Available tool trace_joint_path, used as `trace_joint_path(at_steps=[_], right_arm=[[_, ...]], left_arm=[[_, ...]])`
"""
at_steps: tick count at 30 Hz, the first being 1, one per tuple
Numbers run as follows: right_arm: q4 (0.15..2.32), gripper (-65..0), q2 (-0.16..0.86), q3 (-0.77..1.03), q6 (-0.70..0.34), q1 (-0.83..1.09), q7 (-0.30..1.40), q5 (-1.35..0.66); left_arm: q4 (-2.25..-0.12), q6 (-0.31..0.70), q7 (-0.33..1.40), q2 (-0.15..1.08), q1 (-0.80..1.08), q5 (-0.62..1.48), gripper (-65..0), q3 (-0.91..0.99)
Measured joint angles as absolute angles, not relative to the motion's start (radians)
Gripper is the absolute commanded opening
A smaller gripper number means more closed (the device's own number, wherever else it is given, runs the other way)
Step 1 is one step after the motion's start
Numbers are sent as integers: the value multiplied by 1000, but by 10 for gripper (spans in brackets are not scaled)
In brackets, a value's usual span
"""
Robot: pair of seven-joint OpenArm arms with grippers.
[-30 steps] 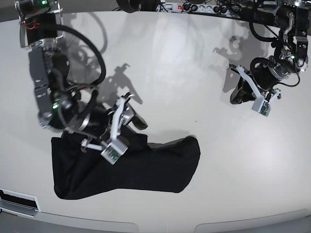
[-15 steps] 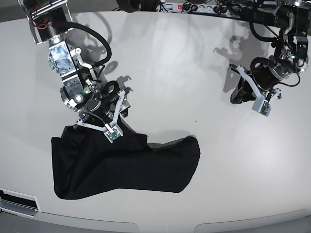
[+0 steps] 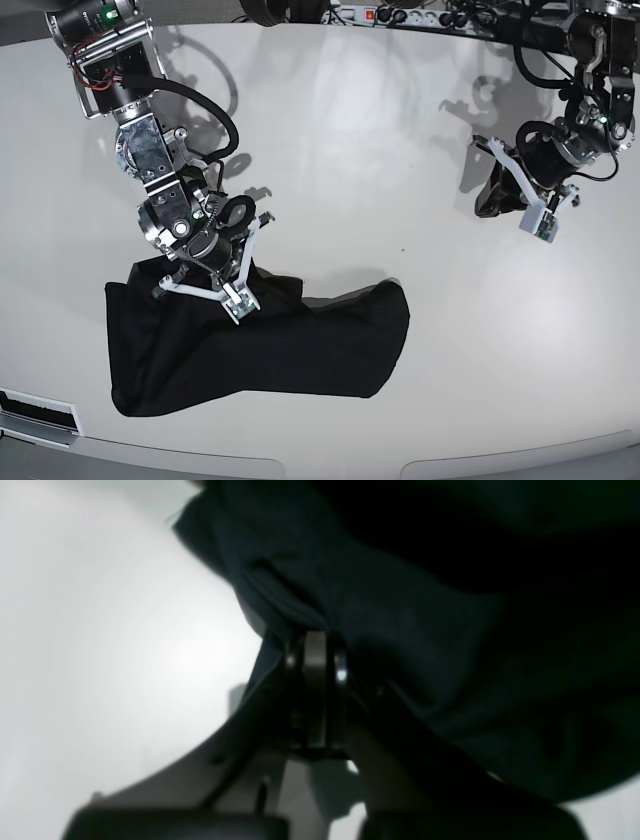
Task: Layout the t-shirt on the table in an organized manner, then fold the t-shirt properly
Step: 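Release, regrasp the shirt with the right gripper and pull it flatter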
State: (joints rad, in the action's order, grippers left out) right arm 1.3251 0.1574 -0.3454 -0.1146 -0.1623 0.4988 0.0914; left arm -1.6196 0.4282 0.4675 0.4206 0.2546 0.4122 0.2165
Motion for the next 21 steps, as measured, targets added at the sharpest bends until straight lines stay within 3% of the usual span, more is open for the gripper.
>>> trace_joint_path(at_steps=[8,15,19,21], right_arm=[[1711,-650,208,-345,-89,-152,628,74],[1960,-650,255,-345,-184,-151,708,31],[1978,-650,268,-345,-336,-146,745,-96],[1979,-650,268,-345,-364,-126,744,-101]], left_arm=[[-1620,430,468,421,255,412,-650,216],[-1620,430,467,421,254,412,-650,216],[-1620,431,467,421,254,413,-650,216],[-1620,477,468,421,254,412,-650,216]])
